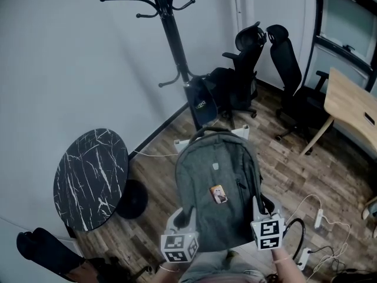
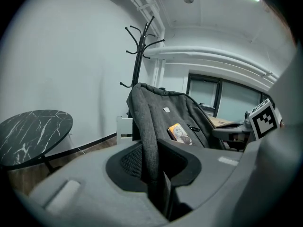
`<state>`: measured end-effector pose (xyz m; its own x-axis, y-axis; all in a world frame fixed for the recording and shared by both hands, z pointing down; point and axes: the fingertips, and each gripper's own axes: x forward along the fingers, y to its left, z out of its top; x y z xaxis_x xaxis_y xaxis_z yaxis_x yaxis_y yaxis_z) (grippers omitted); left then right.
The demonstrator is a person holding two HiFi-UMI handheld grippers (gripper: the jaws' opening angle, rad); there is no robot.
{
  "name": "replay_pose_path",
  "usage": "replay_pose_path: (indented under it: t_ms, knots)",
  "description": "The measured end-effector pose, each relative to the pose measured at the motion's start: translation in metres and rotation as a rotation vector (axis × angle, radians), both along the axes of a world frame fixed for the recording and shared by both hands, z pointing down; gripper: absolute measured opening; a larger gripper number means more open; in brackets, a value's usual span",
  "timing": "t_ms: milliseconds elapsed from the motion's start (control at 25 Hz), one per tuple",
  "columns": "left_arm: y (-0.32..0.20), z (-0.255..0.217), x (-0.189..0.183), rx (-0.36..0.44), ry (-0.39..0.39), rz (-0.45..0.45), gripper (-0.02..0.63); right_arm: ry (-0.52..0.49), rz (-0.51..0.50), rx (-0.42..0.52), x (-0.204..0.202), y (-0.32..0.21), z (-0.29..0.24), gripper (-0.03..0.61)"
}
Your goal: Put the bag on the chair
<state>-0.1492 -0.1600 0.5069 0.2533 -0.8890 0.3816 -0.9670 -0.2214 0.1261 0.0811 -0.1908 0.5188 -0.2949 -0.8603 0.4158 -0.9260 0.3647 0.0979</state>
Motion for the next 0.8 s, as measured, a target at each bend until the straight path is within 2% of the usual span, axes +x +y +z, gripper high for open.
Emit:
replay_pose_path:
  t_ms: [320, 800]
  knots:
    - [-0.026, 0.030, -0.004, -0.053, -0.001, 0.011, 0.074, -0.012, -0.001, -0.066, -0.005, -0.023, 0.030, 0.054]
    - [-0.064, 0.077, -0.012, -0.115, -0.009, 0.016, 0.074, 0.026, -0.024, -0.121, -0.013, -0.059, 0.075, 0.054]
